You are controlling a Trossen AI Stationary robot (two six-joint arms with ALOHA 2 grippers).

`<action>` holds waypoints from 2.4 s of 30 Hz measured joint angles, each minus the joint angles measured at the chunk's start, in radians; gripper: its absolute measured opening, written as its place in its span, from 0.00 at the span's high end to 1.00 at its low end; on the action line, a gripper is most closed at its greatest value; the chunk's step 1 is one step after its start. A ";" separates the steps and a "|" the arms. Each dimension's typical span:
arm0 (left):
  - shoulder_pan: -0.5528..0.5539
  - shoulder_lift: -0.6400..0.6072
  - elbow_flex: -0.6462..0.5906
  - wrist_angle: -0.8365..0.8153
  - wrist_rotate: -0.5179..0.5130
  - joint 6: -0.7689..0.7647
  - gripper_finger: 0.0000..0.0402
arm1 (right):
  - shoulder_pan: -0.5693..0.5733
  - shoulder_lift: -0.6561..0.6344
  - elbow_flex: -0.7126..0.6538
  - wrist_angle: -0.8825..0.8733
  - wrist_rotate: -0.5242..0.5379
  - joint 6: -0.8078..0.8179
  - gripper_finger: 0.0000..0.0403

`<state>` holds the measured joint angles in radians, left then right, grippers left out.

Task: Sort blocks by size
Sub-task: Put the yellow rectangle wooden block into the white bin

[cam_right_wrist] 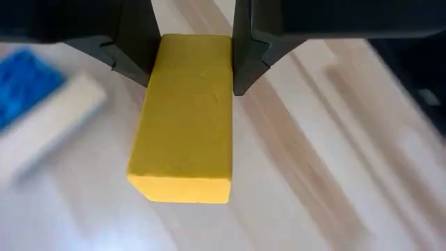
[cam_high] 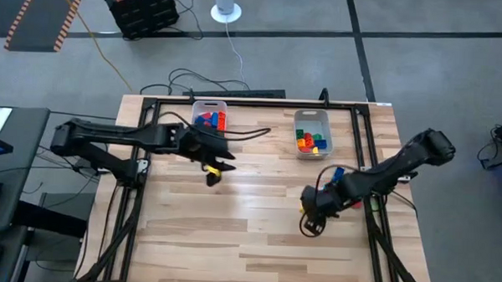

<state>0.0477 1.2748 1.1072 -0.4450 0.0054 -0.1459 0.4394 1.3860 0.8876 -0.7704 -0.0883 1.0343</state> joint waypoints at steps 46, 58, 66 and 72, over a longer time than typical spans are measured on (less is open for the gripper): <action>-0.093 0.201 0.050 0.640 0.053 -0.177 0.65 | -0.240 -0.004 0.358 0.377 0.223 -0.539 0.52; -0.024 0.146 0.049 0.367 0.043 -0.201 0.69 | -0.251 -0.024 0.357 0.184 0.221 -0.480 0.37; 0.138 0.055 0.047 -0.204 -0.211 -0.108 0.69 | -0.243 -0.039 0.357 -0.075 0.222 -0.348 0.37; 0.285 0.057 -0.064 -0.255 -0.274 -0.026 0.69 | -0.228 -0.039 0.357 -0.059 0.221 -0.346 0.37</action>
<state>0.3327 1.3319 1.0431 -0.6995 -0.2684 -0.1721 0.2113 1.3468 1.2442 -0.8294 0.1329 0.6884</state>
